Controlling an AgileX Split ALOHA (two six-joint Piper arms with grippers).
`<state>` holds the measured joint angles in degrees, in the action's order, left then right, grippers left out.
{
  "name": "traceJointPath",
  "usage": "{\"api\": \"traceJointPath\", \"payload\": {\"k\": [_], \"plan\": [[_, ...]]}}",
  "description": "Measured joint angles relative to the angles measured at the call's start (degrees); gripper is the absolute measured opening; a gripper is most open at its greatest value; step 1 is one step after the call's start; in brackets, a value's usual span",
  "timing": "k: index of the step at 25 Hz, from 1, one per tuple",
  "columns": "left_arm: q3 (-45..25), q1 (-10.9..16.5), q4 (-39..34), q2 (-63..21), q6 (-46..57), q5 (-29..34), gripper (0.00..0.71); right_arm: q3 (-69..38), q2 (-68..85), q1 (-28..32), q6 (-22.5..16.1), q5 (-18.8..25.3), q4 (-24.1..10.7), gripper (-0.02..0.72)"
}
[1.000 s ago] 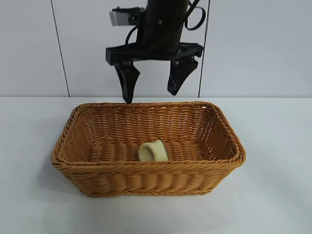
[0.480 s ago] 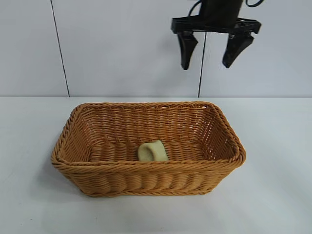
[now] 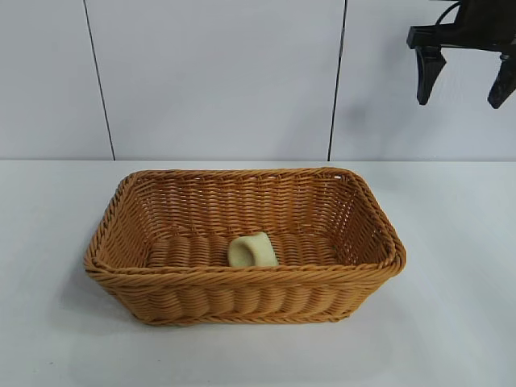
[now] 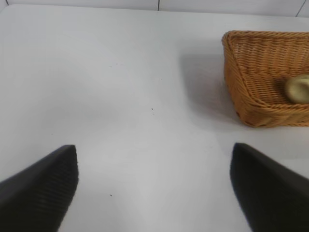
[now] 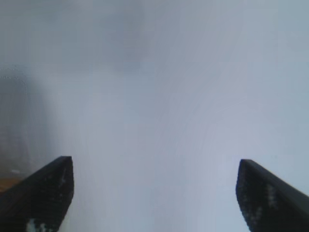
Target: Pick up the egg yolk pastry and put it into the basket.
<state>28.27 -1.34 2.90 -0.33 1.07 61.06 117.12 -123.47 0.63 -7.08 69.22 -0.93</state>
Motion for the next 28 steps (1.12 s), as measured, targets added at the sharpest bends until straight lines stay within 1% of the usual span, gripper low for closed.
{"api": "traceJointPath", "payload": {"k": [4,6,10,16,18,24,28], "plan": [[0.0,0.0,0.0,0.0,0.0,0.0,0.662,-1.9,0.7,0.6,0.5,-0.1,-0.1,0.629],[0.0,0.0,0.0,0.0,0.0,0.0,0.662,-5.7,2.1,0.6,0.9,-0.1,0.0,0.629],[0.0,0.0,0.0,0.0,0.0,0.0,0.662,-17.9,8.0,0.6,2.1,-0.1,0.0,0.625],[0.0,0.0,0.0,0.0,0.0,0.0,0.662,-39.5,23.3,0.6,4.9,-0.1,0.0,0.621],[0.0,0.0,0.0,0.0,0.0,0.0,0.662,-46.5,28.8,0.6,5.2,-0.5,0.0,0.621],[0.0,0.0,0.0,0.0,0.0,0.0,0.662,-67.2,46.7,0.6,5.5,-4.7,0.0,0.621],[0.0,0.0,0.0,0.0,0.0,0.0,0.662,-78.1,58.1,0.6,6.7,-8.2,0.0,0.621]]}}
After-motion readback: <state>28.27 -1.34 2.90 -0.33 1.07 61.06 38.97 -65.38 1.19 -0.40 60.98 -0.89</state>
